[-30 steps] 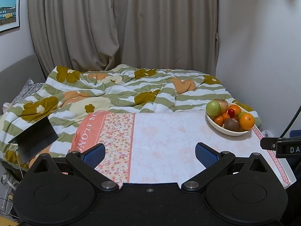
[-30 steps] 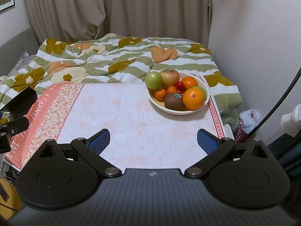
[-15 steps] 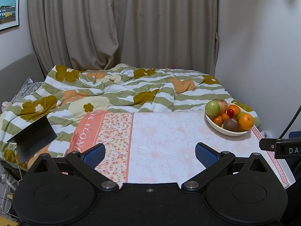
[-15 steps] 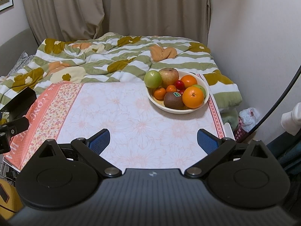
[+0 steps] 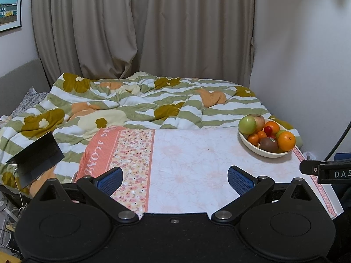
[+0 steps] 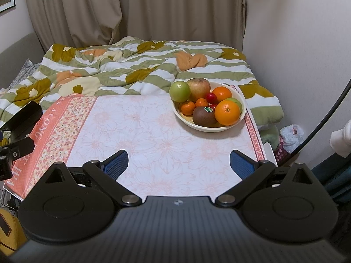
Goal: Organize fruits
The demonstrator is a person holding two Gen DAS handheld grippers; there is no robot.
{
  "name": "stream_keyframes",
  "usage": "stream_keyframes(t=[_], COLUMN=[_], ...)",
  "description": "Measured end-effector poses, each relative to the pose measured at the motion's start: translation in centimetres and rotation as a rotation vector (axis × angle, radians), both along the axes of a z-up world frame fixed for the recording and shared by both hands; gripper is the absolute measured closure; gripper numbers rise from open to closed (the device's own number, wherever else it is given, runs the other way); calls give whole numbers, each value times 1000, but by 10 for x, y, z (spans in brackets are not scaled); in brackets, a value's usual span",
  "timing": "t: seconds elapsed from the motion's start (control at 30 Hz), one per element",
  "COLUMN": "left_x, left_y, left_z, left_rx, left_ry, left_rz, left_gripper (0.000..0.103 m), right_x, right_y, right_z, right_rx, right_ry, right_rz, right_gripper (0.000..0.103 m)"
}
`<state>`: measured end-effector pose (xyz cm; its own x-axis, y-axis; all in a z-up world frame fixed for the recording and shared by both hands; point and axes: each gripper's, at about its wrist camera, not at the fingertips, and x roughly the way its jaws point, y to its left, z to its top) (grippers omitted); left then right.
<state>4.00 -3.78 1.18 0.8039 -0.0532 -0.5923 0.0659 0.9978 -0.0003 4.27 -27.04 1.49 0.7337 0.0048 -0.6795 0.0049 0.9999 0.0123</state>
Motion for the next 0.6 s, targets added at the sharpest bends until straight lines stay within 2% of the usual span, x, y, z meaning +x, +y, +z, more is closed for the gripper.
stream_keyframes(t=[0.27, 0.6], left_x=[-5, -2], left_y=[1, 2], left_z=[4, 3], left_rx=[-8, -4], left_ry=[-43, -25], left_rz=[-16, -30], left_gripper=[0, 0], right_x=[0, -3], right_y=[0, 1], right_z=[1, -7], right_rx=[1, 15], right_ry=[2, 9], right_rz=[-3, -24], right_gripper=[0, 0])
